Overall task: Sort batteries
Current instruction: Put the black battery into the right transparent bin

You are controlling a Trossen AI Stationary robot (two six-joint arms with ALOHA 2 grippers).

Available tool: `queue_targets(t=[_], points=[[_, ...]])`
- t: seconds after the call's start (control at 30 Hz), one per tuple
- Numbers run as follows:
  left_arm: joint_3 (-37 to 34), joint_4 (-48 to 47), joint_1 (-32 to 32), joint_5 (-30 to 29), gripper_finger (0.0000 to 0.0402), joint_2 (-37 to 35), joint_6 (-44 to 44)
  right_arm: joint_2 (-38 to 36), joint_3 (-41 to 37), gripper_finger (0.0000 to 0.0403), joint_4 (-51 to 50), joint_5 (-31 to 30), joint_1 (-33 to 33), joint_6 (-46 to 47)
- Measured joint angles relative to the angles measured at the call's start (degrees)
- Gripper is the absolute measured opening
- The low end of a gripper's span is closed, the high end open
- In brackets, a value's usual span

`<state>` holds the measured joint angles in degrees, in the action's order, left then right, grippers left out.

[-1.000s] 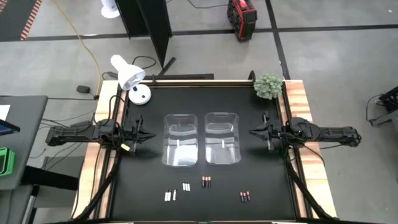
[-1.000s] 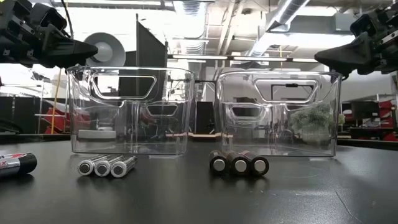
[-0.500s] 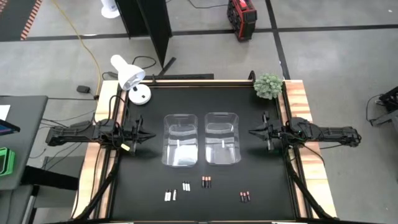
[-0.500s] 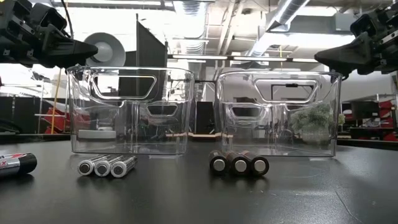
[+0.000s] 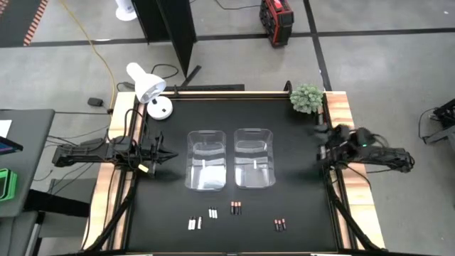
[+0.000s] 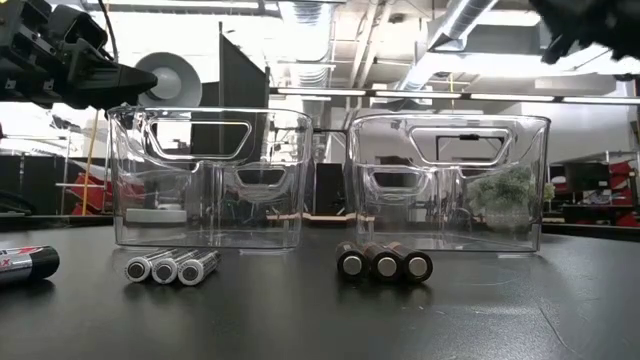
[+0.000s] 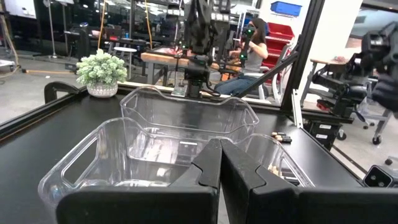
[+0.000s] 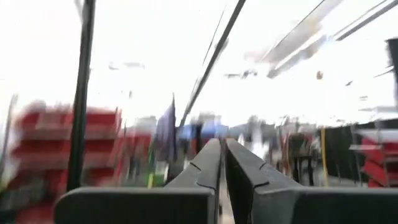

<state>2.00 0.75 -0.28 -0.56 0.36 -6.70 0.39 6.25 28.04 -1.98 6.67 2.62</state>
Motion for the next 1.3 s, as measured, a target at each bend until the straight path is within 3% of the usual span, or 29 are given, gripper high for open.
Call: queue_targets(t=[0.17, 0.37, 0.53, 0.7, 0.83, 1.07, 1.17, 1.3], points=[[0.0, 0.0, 0.0, 0.0, 0.0, 0.0, 0.0, 3.1, 8.0, 0.0043, -7.4, -0.1, 3.0, 7.8], [0.0, 0.0, 0.0, 0.0, 0.0, 0.0, 0.0, 14.9, 19.5, 0.0043, -15.8, 0.6, 2.9, 8.1], [0.0, 0.5, 0.1, -1.4, 0.0, 0.0, 1.3, 26.6, 27.0, 0.0043, -14.4, 0.8, 1.4, 7.5], [0.0, 0.7, 0.1, -3.0, 0.0, 0.0, 3.0, 37.5, 32.4, 0.0043, -8.3, 0.8, -1.2, 1.0], [0.0, 0.8, 0.1, -3.2, 0.0, 0.0, 3.0, 46.6, 37.2, 0.0043, -5.6, 1.1, -4.1, 6.3], [0.0, 0.9, 0.1, -3.3, 0.0, 0.0, 3.9, 62.1, 47.1, 0.0043, -8.9, 14.0, -9.0, 9.5], [0.0, 0.9, 0.1, -3.4, 0.0, 0.0, 5.1, 67.9, 51.7, 0.0043, -12.0, 14.9, -11.7, 9.0], [0.0, 0.9, 0.1, -3.4, 0.0, 0.0, 5.6, 75.1, 58.2, 0.0043, -18.5, 15.0, -15.0, 0.2]])
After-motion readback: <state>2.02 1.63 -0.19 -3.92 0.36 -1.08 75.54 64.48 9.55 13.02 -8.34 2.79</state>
